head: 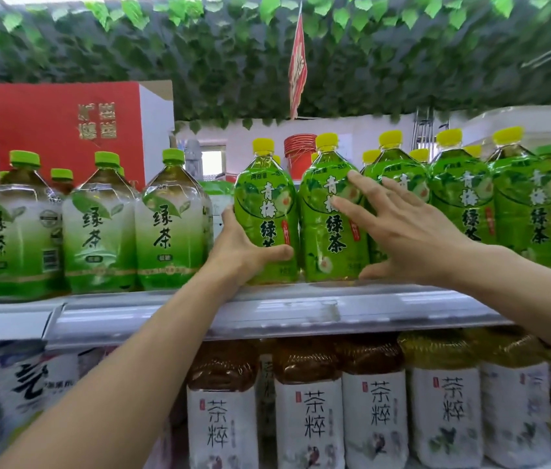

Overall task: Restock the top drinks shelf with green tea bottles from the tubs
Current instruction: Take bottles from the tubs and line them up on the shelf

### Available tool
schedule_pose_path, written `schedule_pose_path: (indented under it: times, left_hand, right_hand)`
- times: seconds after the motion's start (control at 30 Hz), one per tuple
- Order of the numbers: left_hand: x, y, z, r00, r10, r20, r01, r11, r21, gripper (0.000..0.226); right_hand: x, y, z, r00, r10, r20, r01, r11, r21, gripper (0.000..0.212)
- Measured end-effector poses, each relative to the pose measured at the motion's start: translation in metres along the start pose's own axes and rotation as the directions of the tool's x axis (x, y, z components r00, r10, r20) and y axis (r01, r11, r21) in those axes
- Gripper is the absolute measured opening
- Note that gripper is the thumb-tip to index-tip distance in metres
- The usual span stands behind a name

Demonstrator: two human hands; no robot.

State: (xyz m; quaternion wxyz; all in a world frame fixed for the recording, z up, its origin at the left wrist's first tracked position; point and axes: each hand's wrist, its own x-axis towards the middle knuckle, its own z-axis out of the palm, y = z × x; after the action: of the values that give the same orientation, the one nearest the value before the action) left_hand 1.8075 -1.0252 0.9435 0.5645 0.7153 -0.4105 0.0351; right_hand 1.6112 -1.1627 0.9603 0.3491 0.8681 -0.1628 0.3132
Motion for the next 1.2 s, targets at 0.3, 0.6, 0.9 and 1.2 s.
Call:
schedule_pose_path:
  times: [0.3,0.6,0.9,1.2]
  left_hand:
    - [-0.006,0.009,-0.002,0.996,-0.039,0.081,0.042,0.998,-0.041,0.127]
    - [-0.004,0.009,0.0,0.994,-0.083,0.072,0.087,0.994,-0.062,0.128]
    - [-0.003,0.007,0.001,0.996,-0.044,0.073,0.043,0.999,0.017,0.13]
    - [-0.01,0.0,0.034,0.799,0.561,-0.218,-0.418,0.778,0.469,0.13]
  right_hand:
    - [0.009,-0.007,0.009,0.999,0.032,-0.015,-0.032,0.999,0.021,0.118]
    - [0.011,-0.005,0.012,0.999,0.011,-0.038,-0.012,1.0,-0.023,0.117]
    - [0.008,-0.004,0.014,1.0,0.007,-0.018,-0.007,1.0,0.002,0.113]
    - [-0.015,0.038,0.001,0.984,0.056,-0.168,-0.025,0.983,0.18,0.115]
